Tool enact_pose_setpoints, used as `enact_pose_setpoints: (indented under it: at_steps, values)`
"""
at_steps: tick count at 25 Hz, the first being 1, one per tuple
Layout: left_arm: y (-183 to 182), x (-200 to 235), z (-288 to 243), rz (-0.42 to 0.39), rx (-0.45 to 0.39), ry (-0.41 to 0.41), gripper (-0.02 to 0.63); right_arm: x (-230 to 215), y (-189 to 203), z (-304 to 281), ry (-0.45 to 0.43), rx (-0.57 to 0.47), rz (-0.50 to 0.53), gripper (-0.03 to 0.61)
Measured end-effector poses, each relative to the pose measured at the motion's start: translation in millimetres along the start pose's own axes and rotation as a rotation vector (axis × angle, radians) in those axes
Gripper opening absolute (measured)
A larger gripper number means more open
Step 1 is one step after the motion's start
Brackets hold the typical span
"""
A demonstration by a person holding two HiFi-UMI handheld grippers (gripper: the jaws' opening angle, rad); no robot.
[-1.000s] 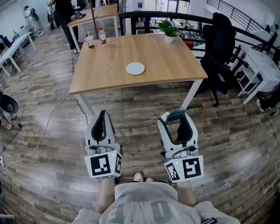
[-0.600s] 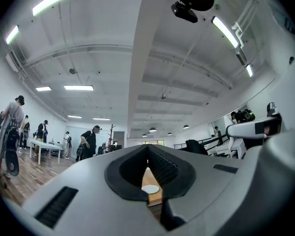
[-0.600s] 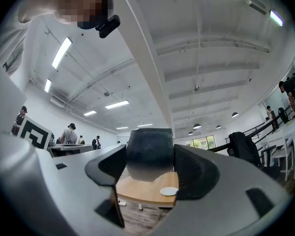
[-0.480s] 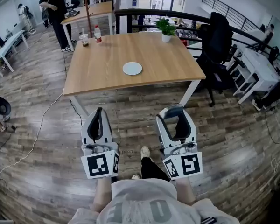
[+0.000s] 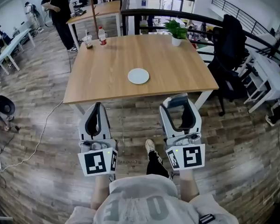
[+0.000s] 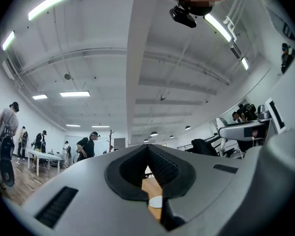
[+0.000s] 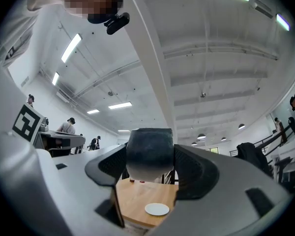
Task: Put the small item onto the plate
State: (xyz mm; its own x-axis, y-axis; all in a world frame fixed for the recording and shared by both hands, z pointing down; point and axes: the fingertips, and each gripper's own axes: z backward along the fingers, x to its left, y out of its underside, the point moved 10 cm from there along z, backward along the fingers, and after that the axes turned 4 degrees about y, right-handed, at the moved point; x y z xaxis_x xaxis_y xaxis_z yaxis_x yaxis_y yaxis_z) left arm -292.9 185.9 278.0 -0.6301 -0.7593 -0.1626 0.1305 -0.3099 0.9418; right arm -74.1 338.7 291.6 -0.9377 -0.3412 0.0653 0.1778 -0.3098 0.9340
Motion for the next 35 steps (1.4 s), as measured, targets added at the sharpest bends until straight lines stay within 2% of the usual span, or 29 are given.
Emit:
enact_pose_setpoints:
  at_steps: [8,17,25,35]
  values:
    - [21,8,-145,-0.035,-0.002,-0.075,0.008,-75,33,-121,-0.05,0.003,-0.039,0.31]
    - [54,5,-286,-0.037,0.02,-0.111,0.008,-150,68,-252,-0.104,0.018,-0.077,0.31]
    - [82,3,-364,-0.042,0.062,-0.118,0.008,-183,104,-320,-0.148,0.048,-0.113,0.31]
    - [99,10,-402,-0.057,0.098,-0.102,0.008,-188,130,-365,-0.178,0.077,-0.15,0.31]
